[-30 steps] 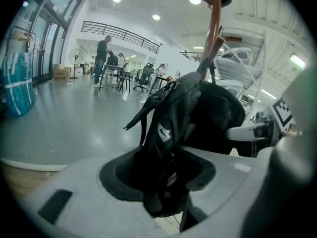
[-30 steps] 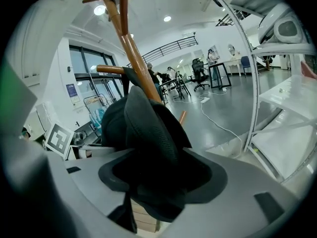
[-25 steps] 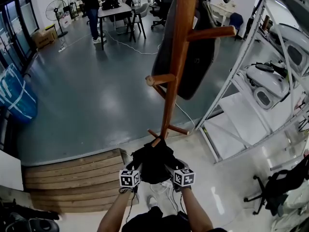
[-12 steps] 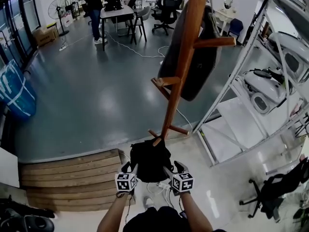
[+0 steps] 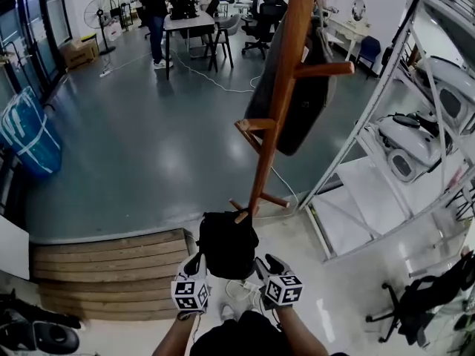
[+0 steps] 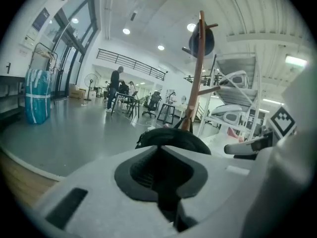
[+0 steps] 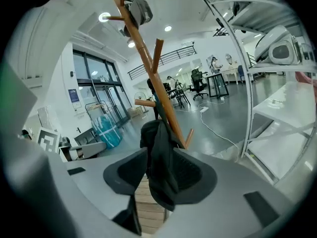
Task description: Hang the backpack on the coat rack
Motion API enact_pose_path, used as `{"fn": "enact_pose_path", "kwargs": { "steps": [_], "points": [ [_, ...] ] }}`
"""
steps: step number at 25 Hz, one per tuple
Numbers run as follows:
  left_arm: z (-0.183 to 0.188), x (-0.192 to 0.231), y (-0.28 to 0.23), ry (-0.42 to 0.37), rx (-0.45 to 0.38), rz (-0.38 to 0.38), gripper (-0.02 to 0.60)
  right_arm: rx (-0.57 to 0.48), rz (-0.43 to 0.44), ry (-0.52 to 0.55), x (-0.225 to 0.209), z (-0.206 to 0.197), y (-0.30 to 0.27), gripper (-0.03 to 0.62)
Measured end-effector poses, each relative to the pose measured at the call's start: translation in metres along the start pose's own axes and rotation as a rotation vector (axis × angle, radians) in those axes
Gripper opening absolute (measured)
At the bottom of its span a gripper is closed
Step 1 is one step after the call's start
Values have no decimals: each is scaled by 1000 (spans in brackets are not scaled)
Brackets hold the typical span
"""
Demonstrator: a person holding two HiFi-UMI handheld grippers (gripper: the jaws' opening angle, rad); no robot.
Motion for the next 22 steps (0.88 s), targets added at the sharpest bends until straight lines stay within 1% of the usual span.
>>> {"fn": "enact_pose_path", "kwargs": {
  "steps": [4, 7, 11, 14, 18, 22],
  "points": [
    [12, -20, 19, 18, -37, 11, 23, -30, 15, 23, 2, 8, 13, 106],
    [22, -37, 34, 12, -57, 35, 23, -41, 19, 55, 4, 15, 25, 60],
    [32, -62, 50, -14, -86, 59, 23, -63, 28, 60, 3, 25, 41, 29],
    [31, -76, 61, -31, -100, 72, 23, -77, 51, 62, 7, 30, 55, 16],
    [22, -88, 73, -92, -100, 103, 25, -86, 99, 105, 14, 29, 69, 12],
    [13, -97, 81, -85, -94, 100, 25, -83, 109, 119, 16, 21, 79, 12]
  ]
}}
Point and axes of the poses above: the fingertips, and each gripper's own axes: y backward along the fingers, x to its left, z out of its top, the point moved 7 cm from there along y, backward along the fingers, and after that the axes turned 3 degrees about -z, right-handed, at the moved point
